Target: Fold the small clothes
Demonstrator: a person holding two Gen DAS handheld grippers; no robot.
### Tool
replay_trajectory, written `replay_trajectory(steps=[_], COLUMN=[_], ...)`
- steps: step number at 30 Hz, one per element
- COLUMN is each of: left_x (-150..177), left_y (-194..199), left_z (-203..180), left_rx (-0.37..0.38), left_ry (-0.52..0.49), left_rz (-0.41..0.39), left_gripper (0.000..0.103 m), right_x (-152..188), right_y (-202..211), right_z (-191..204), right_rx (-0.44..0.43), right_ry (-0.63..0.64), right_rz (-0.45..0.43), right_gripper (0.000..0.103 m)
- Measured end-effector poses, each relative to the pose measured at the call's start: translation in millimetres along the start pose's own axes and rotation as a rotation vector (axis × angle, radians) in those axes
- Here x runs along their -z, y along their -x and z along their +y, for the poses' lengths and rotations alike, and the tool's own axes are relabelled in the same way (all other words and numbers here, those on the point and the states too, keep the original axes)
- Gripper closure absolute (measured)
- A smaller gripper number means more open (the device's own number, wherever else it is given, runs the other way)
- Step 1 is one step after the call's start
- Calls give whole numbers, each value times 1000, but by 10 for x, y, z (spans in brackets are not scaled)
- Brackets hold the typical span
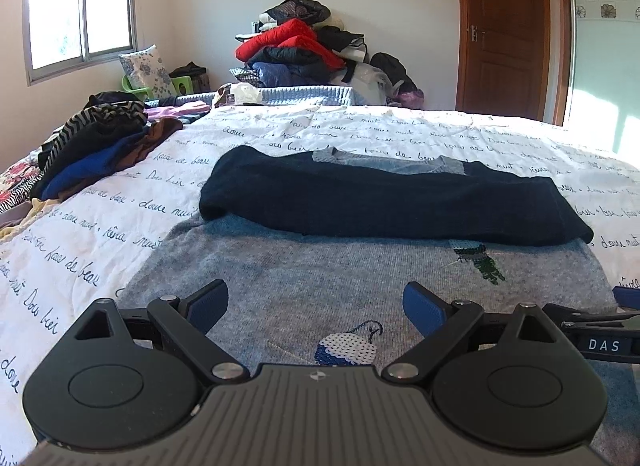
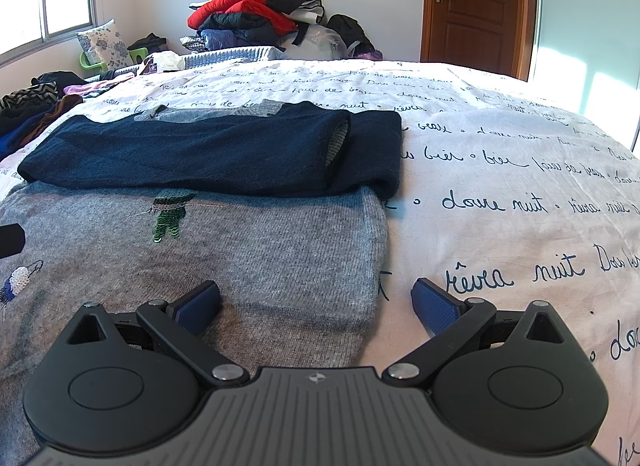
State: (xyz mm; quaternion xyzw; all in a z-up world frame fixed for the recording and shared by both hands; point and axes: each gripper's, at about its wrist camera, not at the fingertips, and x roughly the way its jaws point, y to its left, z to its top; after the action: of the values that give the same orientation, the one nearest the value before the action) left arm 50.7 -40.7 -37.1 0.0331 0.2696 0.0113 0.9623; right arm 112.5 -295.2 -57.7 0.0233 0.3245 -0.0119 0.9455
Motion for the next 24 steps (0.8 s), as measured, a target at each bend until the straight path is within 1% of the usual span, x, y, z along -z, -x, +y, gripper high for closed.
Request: replay_trajectory(steps=[8, 13, 17, 21, 24], left_x=[6, -4, -20, -30, -49], left_y=[109, 165, 153, 122, 118], left_z=[96, 74, 59, 37, 18], left_rx=[29, 23, 30, 15, -13], left_ry=[8, -11, -10, -11, -17], left_rz=[12, -7, 7, 13, 4], left_gripper=[10, 10, 10, 10, 10], right_x=[0, 0, 0, 0, 1], right_y=[1, 0, -1, -1, -1], right_z=[-1, 0, 0, 0, 0], right_rx=[0, 0, 0, 0, 0], right_ry=[0, 0, 0, 0, 0], right_rz=[0, 0, 0, 0, 0], right_gripper=[0, 0, 0, 0, 0])
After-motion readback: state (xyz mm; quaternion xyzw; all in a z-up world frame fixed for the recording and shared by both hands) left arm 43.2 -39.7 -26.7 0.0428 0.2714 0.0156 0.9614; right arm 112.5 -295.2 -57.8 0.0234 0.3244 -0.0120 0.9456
